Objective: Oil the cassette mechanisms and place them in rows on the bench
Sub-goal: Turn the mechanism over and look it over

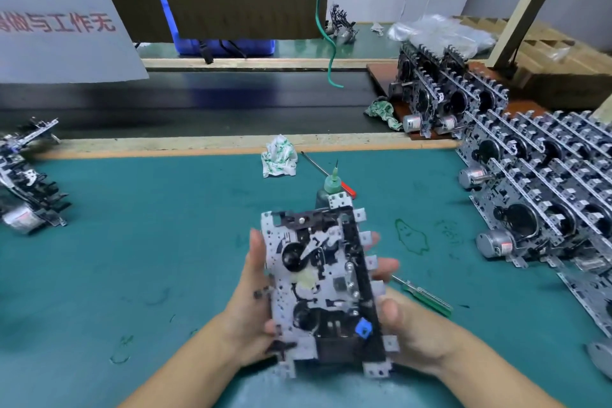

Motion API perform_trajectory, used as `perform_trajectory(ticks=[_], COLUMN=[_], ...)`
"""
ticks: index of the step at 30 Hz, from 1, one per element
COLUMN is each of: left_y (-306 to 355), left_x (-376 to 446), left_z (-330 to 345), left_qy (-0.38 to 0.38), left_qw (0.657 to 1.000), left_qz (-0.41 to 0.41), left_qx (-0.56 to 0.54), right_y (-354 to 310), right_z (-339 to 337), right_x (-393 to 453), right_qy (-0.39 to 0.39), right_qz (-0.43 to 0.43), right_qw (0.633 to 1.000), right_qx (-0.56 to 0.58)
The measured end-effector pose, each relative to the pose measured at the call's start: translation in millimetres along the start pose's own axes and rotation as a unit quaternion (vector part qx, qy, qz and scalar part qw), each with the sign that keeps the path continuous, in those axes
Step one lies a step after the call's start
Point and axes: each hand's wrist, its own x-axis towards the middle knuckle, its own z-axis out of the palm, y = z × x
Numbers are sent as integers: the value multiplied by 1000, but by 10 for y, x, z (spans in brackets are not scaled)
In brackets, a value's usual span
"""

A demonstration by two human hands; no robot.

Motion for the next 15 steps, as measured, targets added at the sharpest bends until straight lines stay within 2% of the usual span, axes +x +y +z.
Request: perform_trajectory(ticks=[2,4,5,7,8,10,12,13,15], left_y=[44,103,102,105,98,71,42,43,65], left_x=[1,-18,-12,-3,-1,29,57,58,83], left_z=[35,70,37,-18,-30,-54,-83,-69,-66], left_qy=[-29,-47,-43,10,18,58,101,104,128], left_qw=[998,997,997,998,998,996,993,991,986], left_qz=[22,35,38,35,33,20,-10,-18,-23], left_qx=[-46,-43,-51,-51,-56,-68,-69,-77,-103], right_y=[-28,-67,-86,-143,-159,-157,-70,-45,-41], right_z=[-57,-200,-271,-386,-439,-521,-604,-625,-646], right_x=[-2,-20,-41,-87,-102,-97,-79,-69,-62], right_qy=[59,188,265,373,376,309,261,247,233], right_qz=[50,46,27,9,34,153,201,193,162], right_qw=[995,964,926,789,731,664,644,651,696], right_qx=[-63,-181,-269,-488,-569,-664,-690,-691,-659])
